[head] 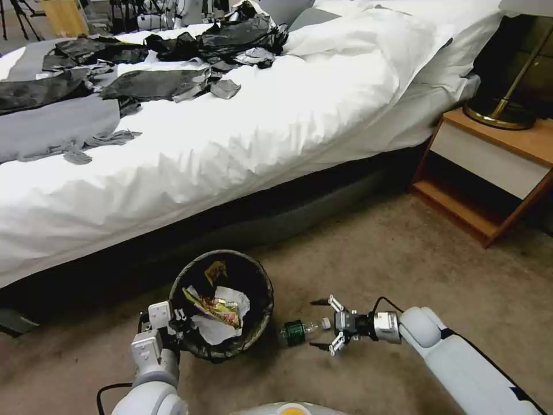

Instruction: Pick up the trash bin, then pick up the garbage from the floor and place it into the trash bin.

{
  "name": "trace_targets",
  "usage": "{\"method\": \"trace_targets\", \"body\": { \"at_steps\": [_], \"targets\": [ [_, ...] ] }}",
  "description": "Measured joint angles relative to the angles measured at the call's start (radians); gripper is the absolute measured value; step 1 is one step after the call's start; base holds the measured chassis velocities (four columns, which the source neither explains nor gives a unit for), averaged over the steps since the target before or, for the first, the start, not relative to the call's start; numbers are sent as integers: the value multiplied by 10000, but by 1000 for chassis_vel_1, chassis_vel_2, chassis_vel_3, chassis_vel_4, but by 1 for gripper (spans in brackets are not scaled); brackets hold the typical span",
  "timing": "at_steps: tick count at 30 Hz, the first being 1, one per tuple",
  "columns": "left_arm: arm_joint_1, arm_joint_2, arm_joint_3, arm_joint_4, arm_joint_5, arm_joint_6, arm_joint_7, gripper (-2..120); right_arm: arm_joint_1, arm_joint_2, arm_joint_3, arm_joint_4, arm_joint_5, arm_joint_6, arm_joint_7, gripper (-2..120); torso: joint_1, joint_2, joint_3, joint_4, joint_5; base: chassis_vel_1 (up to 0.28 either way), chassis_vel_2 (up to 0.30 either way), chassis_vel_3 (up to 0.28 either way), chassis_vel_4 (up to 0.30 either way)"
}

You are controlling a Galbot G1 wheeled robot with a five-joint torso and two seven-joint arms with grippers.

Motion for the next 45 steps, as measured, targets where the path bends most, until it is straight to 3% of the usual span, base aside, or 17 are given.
{"method": "trace_targets", "body": {
  "at_steps": [13,23,31,36,45],
  "targets": [
    [-74,-211,414,109,278,17,-77,0,723,1376,-263,-2007,-602,413,62,100,1,0,0,2,0,0,0,0,0],
    [-9,-246,514,160,383,-2,-86,0,1209,1856,103,-3422,-777,550,455,100,0,0,0,1,0,0,0,0,0],
    [-17,-223,503,152,381,-6,-95,0,1098,1774,186,-3796,-444,579,716,78,0,0,0,0,1,0,0,0,0],
    [-104,-208,580,152,379,5,-96,0,909,1742,170,-3544,-305,573,869,55,0,0,0,1,1,0,0,0,0],
    [-100,-145,562,152,365,16,-102,0,832,1676,157,-3344,-217,572,1078,33,0,0,0,2,1,0,0,0,0]
  ]
}}
